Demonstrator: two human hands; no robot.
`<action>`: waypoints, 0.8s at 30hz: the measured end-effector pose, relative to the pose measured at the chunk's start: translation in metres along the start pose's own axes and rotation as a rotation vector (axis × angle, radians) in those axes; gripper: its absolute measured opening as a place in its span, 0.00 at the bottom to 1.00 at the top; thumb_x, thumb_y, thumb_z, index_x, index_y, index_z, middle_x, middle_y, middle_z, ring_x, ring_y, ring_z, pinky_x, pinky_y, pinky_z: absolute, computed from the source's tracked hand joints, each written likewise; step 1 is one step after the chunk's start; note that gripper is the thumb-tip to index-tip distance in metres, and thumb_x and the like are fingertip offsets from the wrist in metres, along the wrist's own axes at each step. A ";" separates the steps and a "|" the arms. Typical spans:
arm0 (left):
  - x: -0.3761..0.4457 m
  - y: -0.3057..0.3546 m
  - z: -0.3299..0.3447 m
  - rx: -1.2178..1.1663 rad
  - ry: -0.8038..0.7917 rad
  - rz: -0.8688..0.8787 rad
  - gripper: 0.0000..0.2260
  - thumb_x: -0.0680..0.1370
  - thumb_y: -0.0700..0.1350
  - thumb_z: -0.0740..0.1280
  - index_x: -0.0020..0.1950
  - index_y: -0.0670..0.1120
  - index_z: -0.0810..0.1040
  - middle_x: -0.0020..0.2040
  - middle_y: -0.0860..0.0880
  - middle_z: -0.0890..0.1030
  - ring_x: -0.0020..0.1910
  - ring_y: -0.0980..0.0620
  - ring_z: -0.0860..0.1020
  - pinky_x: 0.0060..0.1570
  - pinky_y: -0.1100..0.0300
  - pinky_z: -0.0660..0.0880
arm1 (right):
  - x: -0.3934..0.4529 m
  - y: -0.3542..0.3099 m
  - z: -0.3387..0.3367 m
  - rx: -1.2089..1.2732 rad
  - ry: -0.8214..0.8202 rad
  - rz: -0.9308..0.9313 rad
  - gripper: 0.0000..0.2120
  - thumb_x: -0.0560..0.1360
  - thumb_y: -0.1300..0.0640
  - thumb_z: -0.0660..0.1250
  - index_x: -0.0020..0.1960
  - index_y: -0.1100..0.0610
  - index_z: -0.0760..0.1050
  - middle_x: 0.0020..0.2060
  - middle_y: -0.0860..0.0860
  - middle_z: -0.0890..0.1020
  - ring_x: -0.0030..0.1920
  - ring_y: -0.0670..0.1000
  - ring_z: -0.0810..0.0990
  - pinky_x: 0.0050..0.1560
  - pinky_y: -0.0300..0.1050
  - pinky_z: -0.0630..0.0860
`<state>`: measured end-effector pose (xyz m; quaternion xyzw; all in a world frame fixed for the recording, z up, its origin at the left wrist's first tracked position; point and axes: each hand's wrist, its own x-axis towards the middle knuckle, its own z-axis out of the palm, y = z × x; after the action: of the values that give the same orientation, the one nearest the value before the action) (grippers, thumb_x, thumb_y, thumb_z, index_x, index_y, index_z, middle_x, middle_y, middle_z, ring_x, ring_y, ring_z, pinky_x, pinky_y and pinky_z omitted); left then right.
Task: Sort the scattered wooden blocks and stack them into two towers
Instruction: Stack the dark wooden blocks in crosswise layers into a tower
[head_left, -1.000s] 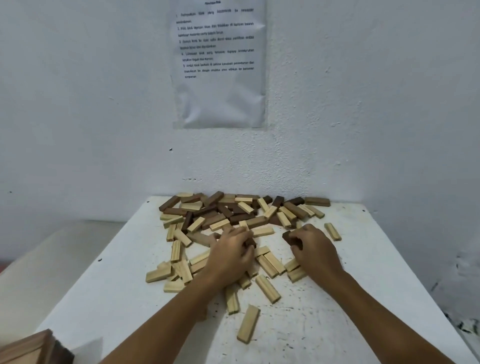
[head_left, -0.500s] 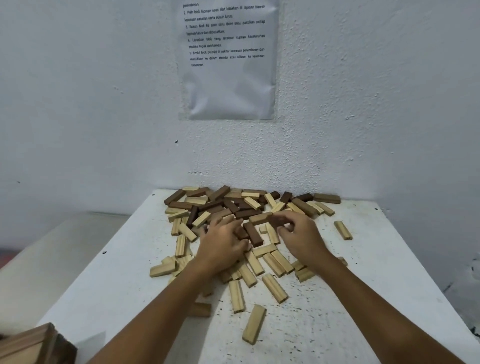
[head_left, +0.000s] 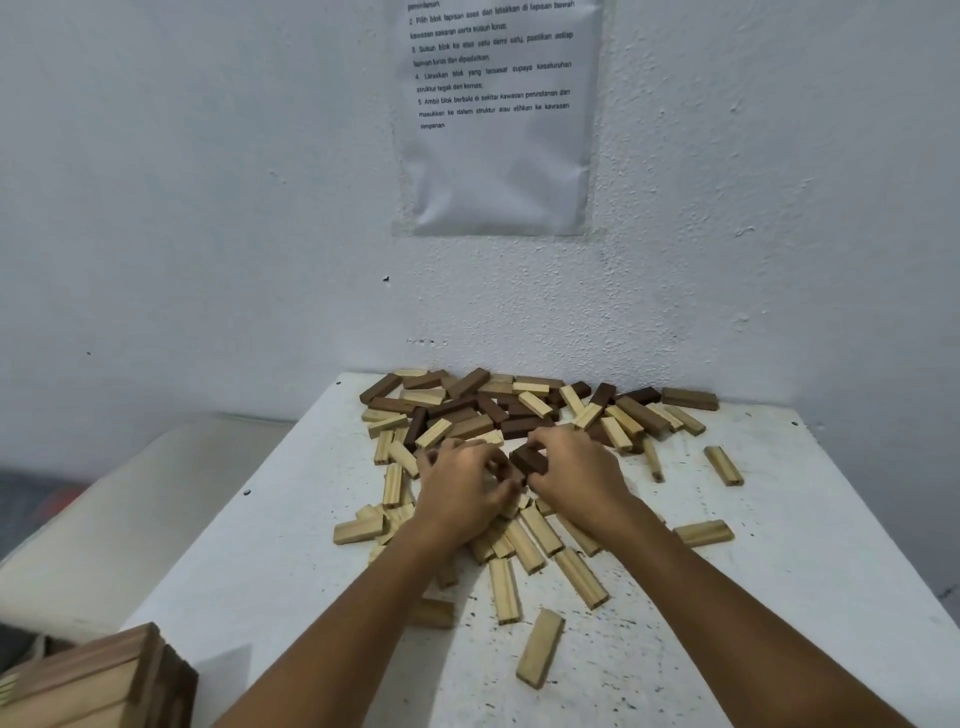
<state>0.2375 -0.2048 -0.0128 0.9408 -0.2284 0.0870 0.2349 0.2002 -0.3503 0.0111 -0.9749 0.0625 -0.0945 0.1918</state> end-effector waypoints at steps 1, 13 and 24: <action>0.001 0.000 0.000 -0.012 0.013 -0.001 0.13 0.76 0.57 0.67 0.57 0.53 0.78 0.56 0.57 0.79 0.66 0.53 0.67 0.58 0.58 0.52 | -0.001 -0.002 0.000 -0.044 -0.010 -0.001 0.16 0.74 0.54 0.70 0.60 0.51 0.75 0.54 0.53 0.78 0.52 0.54 0.80 0.46 0.45 0.76; -0.022 0.021 -0.020 -0.278 0.167 -0.020 0.15 0.67 0.53 0.73 0.52 0.51 0.80 0.47 0.59 0.79 0.56 0.53 0.77 0.62 0.42 0.67 | -0.037 0.002 -0.021 0.461 0.118 0.169 0.17 0.69 0.60 0.75 0.56 0.51 0.79 0.43 0.46 0.82 0.43 0.50 0.81 0.47 0.50 0.80; -0.145 0.037 -0.066 -0.329 -0.047 0.128 0.15 0.67 0.49 0.76 0.51 0.46 0.83 0.52 0.52 0.83 0.53 0.55 0.77 0.54 0.55 0.77 | -0.162 -0.014 -0.044 0.476 -0.118 0.163 0.27 0.71 0.62 0.74 0.68 0.52 0.72 0.42 0.50 0.79 0.39 0.45 0.79 0.30 0.31 0.71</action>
<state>0.0885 -0.1451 0.0204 0.8750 -0.3043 0.0410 0.3743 0.0344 -0.3281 0.0308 -0.8977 0.1057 -0.0339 0.4263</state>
